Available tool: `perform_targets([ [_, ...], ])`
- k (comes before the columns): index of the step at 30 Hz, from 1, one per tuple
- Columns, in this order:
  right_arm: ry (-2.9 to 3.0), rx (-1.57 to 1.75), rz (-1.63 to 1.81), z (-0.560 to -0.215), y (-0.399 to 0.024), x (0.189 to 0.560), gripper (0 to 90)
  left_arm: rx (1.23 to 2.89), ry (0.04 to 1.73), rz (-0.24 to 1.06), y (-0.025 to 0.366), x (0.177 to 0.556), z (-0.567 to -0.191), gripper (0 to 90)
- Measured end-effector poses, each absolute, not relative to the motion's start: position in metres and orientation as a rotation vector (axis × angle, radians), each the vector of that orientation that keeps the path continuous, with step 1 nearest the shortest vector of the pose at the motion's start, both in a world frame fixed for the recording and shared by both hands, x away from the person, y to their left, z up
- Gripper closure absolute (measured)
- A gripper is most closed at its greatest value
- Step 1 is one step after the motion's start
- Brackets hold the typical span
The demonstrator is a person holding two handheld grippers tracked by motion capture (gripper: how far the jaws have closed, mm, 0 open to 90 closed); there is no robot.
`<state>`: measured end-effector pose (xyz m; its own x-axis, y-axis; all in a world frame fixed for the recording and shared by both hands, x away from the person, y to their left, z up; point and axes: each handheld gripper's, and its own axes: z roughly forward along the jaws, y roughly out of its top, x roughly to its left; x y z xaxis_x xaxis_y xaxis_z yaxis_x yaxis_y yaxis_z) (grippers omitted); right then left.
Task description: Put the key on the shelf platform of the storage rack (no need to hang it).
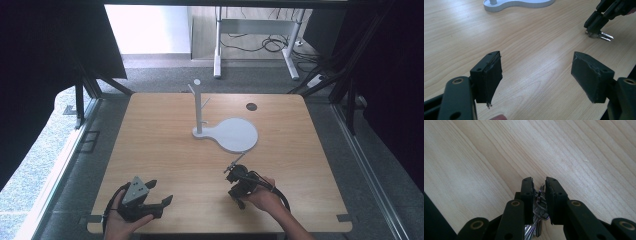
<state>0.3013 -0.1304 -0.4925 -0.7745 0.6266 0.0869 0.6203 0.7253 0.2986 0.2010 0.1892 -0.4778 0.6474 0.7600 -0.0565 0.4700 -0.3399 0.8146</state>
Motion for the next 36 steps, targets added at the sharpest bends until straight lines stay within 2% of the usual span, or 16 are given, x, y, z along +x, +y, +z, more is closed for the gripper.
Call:
perform_targets([
  [15, 2.894, 1.067, 0.478, -0.496, -0.13, 0.304, 87.9, 2.006, 0.961, 0.424, 0.189, 0.202, -0.479, 24.8],
  [25, 2.897, 1.055, 0.46, -0.494, -0.129, 0.302, 88.9, 2.003, 0.964, 0.425, 0.19, 0.201, -0.478, 24.7],
  [36, 2.891, 1.026, 0.483, -0.475, -0.136, 0.299, 89.4, 1.998, 0.964, 0.426, 0.19, 0.201, -0.477, 24.7],
])
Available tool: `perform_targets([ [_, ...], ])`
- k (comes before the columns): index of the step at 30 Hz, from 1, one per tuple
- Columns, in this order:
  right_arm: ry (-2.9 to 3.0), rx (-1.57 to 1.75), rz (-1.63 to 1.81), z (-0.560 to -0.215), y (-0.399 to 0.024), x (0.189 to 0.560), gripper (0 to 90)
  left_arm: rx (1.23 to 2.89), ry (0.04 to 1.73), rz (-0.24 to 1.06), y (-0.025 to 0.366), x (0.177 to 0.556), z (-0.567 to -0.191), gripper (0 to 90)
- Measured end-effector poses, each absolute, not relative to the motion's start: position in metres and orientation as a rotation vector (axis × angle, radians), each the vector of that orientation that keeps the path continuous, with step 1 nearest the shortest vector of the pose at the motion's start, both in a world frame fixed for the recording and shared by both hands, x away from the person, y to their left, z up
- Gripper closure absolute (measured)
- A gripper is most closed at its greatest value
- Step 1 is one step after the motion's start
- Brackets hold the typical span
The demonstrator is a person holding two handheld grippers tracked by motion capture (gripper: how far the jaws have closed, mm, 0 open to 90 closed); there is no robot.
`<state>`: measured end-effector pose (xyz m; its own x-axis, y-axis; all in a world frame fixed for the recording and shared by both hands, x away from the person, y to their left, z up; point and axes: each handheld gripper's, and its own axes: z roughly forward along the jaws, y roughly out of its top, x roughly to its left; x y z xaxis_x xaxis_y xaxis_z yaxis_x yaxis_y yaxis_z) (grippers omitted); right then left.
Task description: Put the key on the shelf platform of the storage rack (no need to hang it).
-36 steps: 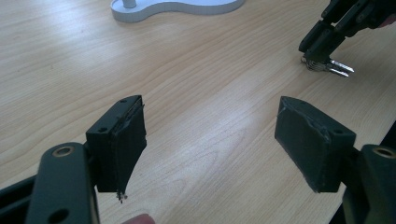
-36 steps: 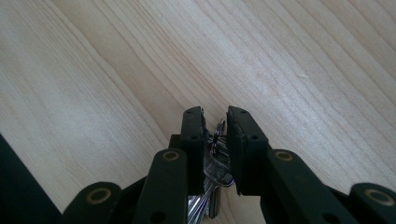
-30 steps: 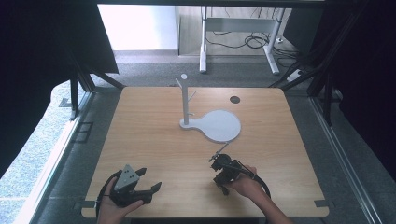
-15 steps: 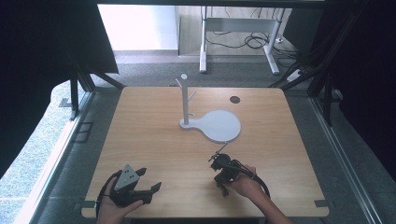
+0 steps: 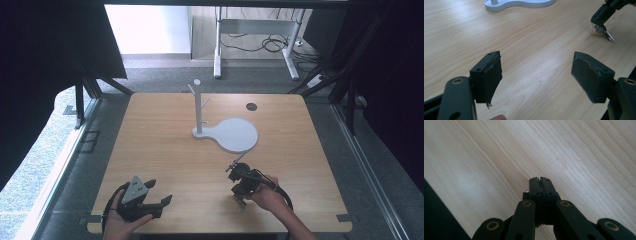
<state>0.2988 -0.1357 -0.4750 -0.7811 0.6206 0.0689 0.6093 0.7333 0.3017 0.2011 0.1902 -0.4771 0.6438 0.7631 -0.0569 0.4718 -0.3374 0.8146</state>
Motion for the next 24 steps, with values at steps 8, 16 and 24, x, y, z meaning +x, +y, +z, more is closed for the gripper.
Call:
perform_targets([
  [8, 2.872, 1.026, 0.532, -0.451, -0.148, 0.299, 89.5, 1.995, 0.968, 0.425, 0.191, 0.202, -0.477, 24.7],
  [16, 2.844, 1.014, 0.548, -0.431, -0.156, 0.302, 89.6, 1.996, 0.97, 0.424, 0.191, 0.202, -0.477, 24.6],
  [24, 2.831, 1.021, 0.564, -0.426, -0.16, 0.304, 89.6, 1.993, 0.974, 0.426, 0.192, 0.202, -0.478, 24.6],
])
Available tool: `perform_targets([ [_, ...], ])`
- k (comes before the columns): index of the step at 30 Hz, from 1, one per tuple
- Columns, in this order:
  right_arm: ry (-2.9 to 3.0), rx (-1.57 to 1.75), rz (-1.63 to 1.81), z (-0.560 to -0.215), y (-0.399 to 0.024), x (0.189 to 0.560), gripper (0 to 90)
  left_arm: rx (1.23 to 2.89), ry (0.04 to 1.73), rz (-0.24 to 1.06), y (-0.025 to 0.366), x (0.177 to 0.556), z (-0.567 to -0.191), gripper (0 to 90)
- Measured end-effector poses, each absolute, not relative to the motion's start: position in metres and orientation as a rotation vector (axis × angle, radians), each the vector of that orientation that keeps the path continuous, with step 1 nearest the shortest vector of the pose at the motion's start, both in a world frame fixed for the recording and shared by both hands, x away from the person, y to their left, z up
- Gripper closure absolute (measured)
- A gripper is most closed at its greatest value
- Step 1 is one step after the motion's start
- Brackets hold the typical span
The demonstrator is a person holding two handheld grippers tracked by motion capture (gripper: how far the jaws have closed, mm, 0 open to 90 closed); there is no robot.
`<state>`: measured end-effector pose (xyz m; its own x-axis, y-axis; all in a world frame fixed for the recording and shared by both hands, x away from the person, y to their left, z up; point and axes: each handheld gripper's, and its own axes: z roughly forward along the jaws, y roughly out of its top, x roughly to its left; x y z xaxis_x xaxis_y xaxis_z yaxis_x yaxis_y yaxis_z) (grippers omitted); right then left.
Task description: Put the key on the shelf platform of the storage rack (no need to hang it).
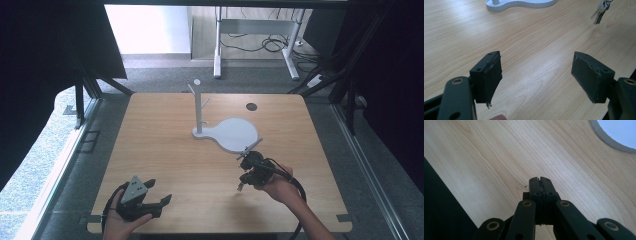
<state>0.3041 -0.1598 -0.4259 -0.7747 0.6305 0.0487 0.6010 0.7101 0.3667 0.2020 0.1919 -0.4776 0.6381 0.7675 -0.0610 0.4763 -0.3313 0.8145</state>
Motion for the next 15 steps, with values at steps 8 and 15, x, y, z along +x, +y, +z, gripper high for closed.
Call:
perform_targets([
  [8, 2.825, 1.024, 0.579, -0.4273, -0.1631, 0.3079, 89.7, 1.995, 0.976, 0.425, 0.1918, 0.2026, -0.4784, 24.7],
  [15, 2.815, 1.016, 0.583, -0.4218, -0.1664, 0.3106, 89.6, 1.996, 0.976, 0.424, 0.1916, 0.2027, -0.4788, 24.6],
])
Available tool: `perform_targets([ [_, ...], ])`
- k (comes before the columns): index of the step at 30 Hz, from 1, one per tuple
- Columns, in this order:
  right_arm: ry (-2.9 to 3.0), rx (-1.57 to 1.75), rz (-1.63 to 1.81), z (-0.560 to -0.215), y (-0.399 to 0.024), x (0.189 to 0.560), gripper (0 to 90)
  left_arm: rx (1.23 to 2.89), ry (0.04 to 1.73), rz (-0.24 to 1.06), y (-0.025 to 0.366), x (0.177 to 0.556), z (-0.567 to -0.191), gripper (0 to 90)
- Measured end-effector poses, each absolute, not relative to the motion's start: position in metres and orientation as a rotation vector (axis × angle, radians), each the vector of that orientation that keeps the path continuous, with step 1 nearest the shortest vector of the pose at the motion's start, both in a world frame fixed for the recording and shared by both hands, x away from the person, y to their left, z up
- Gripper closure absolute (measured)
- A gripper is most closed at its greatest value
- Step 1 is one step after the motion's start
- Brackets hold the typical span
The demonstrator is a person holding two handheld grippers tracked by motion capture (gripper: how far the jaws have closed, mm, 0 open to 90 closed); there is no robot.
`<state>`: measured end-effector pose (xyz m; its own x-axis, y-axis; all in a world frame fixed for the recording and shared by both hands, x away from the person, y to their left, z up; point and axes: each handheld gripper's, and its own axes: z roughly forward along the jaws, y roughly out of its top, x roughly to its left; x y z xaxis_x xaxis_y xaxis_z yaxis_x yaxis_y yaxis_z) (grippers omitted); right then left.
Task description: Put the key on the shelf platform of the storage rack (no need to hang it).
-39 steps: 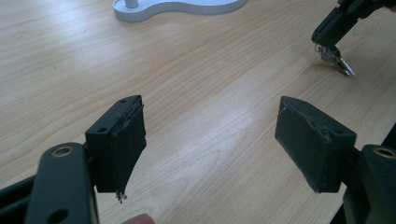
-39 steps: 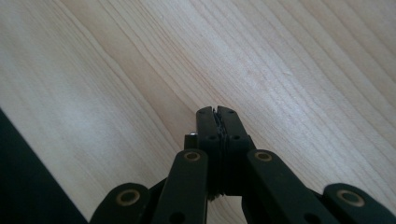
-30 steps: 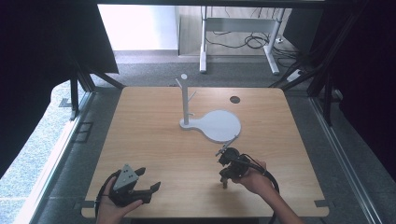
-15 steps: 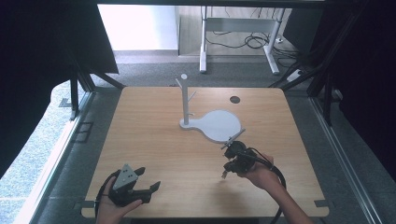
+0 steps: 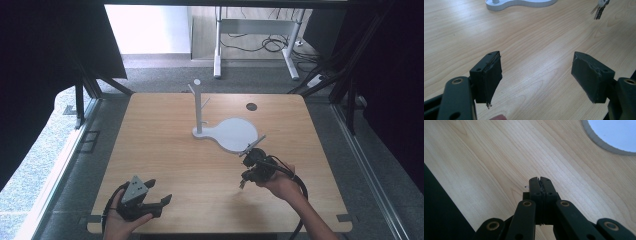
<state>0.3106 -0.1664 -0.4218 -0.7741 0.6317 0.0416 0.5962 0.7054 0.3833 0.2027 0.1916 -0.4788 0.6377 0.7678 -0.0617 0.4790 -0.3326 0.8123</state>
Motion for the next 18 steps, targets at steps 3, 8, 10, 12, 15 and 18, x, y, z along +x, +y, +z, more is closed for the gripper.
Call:
perform_targets([
  [3, 2.81, 1.012, 0.577, -0.419, -0.168, 0.313, 89.7, 1.995, 0.978, 0.425, 0.192, 0.203, -0.479, 24.6],
  [8, 2.805, 1.008, 0.574, -0.415, -0.17, 0.316, 89.7, 1.993, 0.979, 0.425, 0.192, 0.203, -0.479, 24.5],
  [10, 2.802, 1.013, 0.575, -0.413, -0.171, 0.317, 89.6, 1.993, 0.979, 0.425, 0.192, 0.203, -0.479, 24.5],
  [12, 2.804, 1.006, 0.579, -0.411, -0.172, 0.319, 89.7, 1.993, 0.979, 0.425, 0.192, 0.203, -0.479, 24.5],
  [15, 2.806, 1.007, 0.576, -0.408, -0.172, 0.322, 89.7, 1.992, 0.979, 0.425, 0.192, 0.203, -0.479, 24.5],
  [18, 2.804, 1.01, 0.571, -0.407, -0.172, 0.325, 89.6, 1.997, 0.981, 0.421, 0.192, 0.204, -0.481, 24.6],
])
